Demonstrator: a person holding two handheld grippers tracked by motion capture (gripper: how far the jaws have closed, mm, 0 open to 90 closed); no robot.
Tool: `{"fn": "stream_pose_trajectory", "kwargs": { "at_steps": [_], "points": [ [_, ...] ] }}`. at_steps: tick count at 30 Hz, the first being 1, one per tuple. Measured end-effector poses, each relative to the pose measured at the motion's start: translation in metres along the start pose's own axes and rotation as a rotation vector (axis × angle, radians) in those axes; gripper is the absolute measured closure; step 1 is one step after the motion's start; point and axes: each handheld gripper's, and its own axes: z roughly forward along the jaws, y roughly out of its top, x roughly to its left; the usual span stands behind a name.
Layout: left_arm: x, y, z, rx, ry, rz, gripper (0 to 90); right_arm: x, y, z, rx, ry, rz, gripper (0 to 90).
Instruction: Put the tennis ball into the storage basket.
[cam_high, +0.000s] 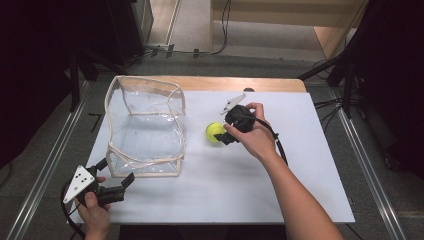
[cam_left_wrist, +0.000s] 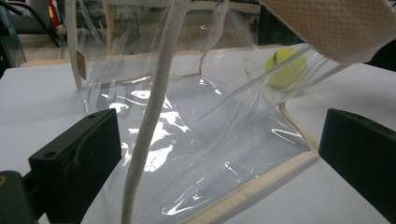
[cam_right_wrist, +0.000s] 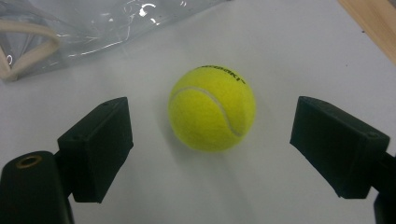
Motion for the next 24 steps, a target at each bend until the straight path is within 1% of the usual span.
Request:
{"fn": "stream_pose_trajectory", "kwargs": {
  "at_steps": [4,8,16,17,19,24],
  "points": [
    [0.000,0.000,0.000,-0.001,-0.001,0.000,0.0,0.000,0.003,0.006,0.012,0.010,-0.008,11.1],
    [0.000,0.000,0.000,-0.001,-0.001,0.000,0.0,0.000,0.006,0.009,0.025,0.016,-0.005,11.1],
    [0.000,0.000,0.000,-0.001,-0.001,0.000,0.0,0.000,0.013,0.015,0.044,0.030,-0.023,11.2],
    [0.000,0.000,0.000,-0.001,-0.001,0.001,0.0,0.001,0.013,0.016,0.048,0.030,-0.012,11.1],
    [0.000,0.000,0.000,-0.001,-0.001,0.001,0.0,-0.001,0.013,0.018,0.050,0.038,-0.020,11.2],
    [0.000,0.000,0.000,-0.001,-0.002,0.001,0.0,-0.001,0.014,0.024,0.079,0.048,-0.013,11.2]
  ]
}}
